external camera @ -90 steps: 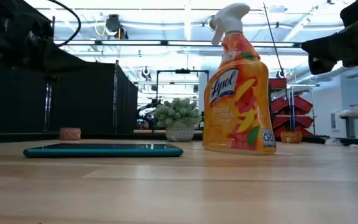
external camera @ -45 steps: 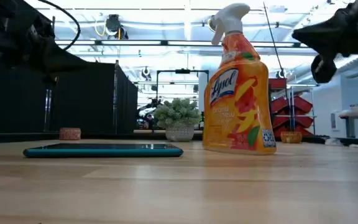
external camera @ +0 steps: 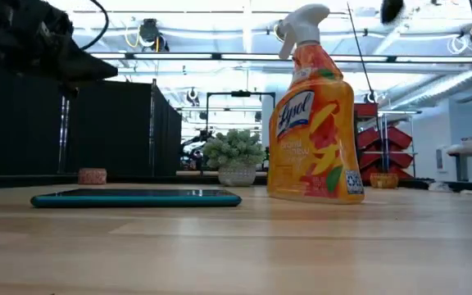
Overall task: Apply microfiber cloth
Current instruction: Spray the front of the tablet using the spray bottle
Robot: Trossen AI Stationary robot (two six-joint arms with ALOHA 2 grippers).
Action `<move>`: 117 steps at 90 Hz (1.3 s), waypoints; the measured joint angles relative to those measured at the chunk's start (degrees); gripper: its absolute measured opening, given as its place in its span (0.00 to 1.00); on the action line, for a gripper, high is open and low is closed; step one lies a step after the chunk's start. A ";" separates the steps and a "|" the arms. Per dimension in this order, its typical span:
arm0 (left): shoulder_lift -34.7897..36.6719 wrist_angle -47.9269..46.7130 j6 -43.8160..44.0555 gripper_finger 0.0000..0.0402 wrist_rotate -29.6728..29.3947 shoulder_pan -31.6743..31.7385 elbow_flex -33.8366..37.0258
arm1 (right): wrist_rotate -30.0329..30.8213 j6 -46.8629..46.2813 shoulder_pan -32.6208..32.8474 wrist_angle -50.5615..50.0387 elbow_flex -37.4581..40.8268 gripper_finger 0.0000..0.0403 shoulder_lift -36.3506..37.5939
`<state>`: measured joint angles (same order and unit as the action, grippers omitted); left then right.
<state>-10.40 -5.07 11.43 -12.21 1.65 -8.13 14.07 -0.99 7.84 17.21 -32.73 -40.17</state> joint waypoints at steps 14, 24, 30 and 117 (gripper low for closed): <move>-3.99 -6.48 1.92 0.03 0.75 -0.13 -2.48 | -7.00 -3.22 1.80 -11.71 -10.73 0.00 -12.81; -5.41 -6.55 3.15 0.03 3.41 -0.17 -3.84 | -10.08 -8.12 5.16 -16.14 -14.67 0.00 -19.45; -5.88 -6.48 3.12 0.03 3.80 -0.18 -4.40 | -9.94 -9.14 7.17 -16.59 -15.31 0.00 -22.43; -6.09 -6.23 1.75 0.03 3.82 -0.17 -4.67 | 3.06 -25.63 18.81 -18.53 -15.54 0.00 -46.67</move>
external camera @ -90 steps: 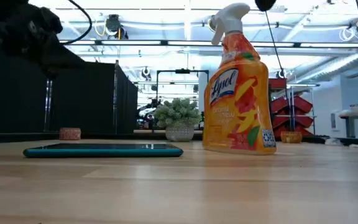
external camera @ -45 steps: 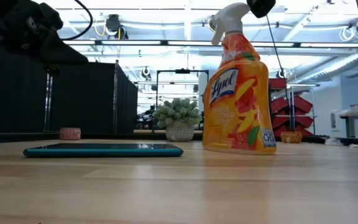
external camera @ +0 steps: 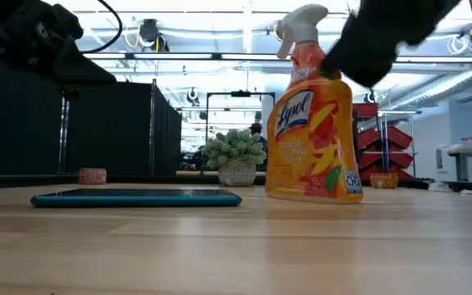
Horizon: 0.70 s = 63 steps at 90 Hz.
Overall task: Apply microfiber cloth
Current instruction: Spray the front of the tablet using the spray bottle
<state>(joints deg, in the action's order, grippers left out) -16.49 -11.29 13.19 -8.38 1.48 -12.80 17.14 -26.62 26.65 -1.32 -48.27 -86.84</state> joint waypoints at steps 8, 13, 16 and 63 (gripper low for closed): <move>0.00 -0.06 0.01 0.03 0.00 0.00 0.00 | 4.80 -0.19 -0.72 -2.50 0.02 0.00 -1.80; 0.00 -0.50 0.03 0.03 0.00 0.00 0.00 | 8.27 -0.23 -1.62 -4.66 0.02 0.00 -2.00; 0.00 -0.92 0.03 0.03 0.00 0.00 0.00 | 10.31 -0.21 -2.21 -6.03 0.02 0.00 -1.86; -8.01 -10.35 10.28 0.00 4.16 -3.00 -0.79 | 5.17 -8.84 -12.08 -23.13 0.08 0.00 10.83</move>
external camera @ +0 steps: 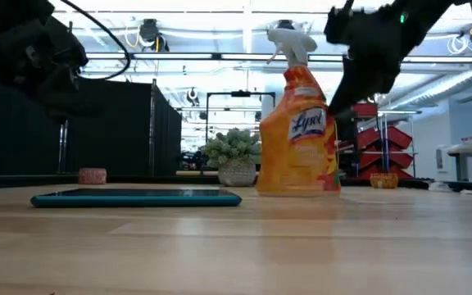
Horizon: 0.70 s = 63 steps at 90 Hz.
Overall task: Apply microfiber cloth
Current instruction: Spray the front of the tablet using the spray bottle
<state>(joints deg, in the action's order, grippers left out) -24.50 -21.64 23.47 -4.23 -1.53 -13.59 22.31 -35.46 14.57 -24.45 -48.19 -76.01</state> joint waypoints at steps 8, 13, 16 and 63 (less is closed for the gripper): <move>-2.39 -2.76 1.81 0.00 1.39 -1.69 -1.70 | -5.68 -7.79 1.79 3.63 -0.02 0.00 -0.17; -4.07 -3.77 2.78 0.00 2.12 -2.93 -2.98 | -6.15 -11.88 3.26 6.20 -0.02 0.00 -1.64; -5.17 -4.38 3.18 0.00 2.32 -3.82 -3.74 | -5.89 -13.67 4.08 7.52 -0.02 0.00 -3.01; -29.70 -4.07 12.89 0.00 2.67 -18.40 -7.32 | -6.02 -30.10 0.98 27.15 -0.02 0.33 -23.84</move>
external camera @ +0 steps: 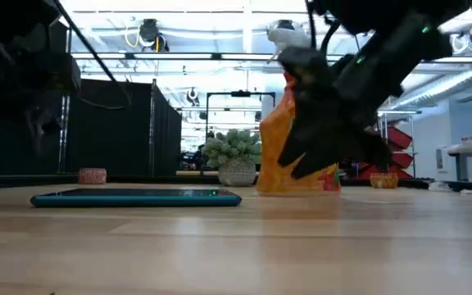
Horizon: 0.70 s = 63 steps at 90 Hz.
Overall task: Apply microfiber cloth
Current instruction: Spray the front of the tablet using the spray bottle
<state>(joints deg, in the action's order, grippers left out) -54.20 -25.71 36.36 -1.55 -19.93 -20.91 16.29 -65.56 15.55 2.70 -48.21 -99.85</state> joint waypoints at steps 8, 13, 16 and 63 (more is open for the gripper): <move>-4.45 4.28 0.89 0.00 -1.11 -1.50 0.00 | -0.20 -0.51 -0.83 1.07 0.00 0.37 -1.35; -7.20 7.67 0.83 0.00 -1.86 -2.15 0.00 | -0.17 -1.22 -1.30 1.52 0.00 0.39 -2.46; -8.93 9.68 0.82 0.00 -2.52 -2.38 0.00 | -0.19 -1.32 -1.49 2.13 0.00 0.40 -3.16; -23.83 28.28 -3.84 0.00 -9.96 -2.34 0.07 | -1.26 -1.98 -3.72 18.22 -0.29 0.41 -11.90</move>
<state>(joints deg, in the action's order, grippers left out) -78.03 2.57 32.52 -11.51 -22.26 -20.84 15.03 -67.54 11.84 20.92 -48.49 -111.76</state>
